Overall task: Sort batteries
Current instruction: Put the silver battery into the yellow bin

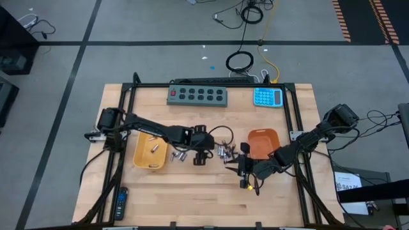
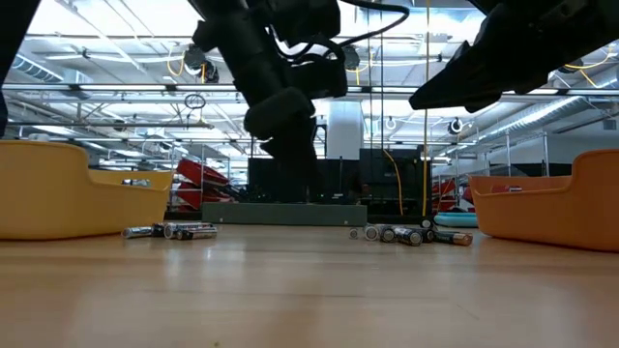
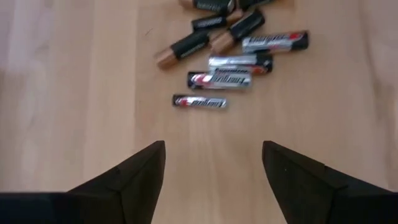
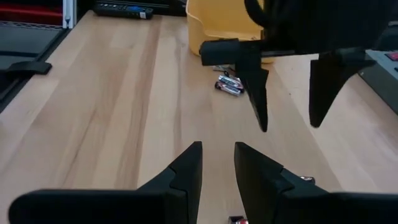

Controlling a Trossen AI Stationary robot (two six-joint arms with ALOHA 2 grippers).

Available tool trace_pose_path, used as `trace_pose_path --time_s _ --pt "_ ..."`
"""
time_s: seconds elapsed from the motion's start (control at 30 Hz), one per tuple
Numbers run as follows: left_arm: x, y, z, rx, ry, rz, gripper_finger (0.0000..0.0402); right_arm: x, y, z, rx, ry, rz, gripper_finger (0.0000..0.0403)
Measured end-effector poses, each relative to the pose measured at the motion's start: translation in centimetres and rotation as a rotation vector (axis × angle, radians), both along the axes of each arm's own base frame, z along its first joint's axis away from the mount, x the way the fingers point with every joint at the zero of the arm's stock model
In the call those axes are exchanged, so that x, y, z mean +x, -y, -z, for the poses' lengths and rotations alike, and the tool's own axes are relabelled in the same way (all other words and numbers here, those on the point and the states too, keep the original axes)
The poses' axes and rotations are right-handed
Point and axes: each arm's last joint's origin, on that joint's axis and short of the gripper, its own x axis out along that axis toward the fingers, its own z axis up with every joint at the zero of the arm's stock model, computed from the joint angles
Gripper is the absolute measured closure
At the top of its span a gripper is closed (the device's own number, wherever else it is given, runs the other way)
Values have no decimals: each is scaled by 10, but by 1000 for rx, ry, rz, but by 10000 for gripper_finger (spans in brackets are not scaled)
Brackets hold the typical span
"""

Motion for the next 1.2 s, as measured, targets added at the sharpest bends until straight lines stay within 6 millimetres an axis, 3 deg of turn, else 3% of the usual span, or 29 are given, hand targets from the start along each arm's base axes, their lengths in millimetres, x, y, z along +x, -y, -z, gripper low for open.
trace_pose_path --time_s 0.27,0.5,0.73,1.2 --pt "8 -12 -4 -34 80 54 116 3 6 0 -35 -5 8 319" --pt "20 -18 9 1 102 93 87 3 8 -2 -70 -2 -4 319" --pt "35 -22 23 31 75 130 84 0 10 -12 -80 25 -8 319" --pt "36 -29 40 21 7 148 84 1 10 -13 -82 39 12 319"
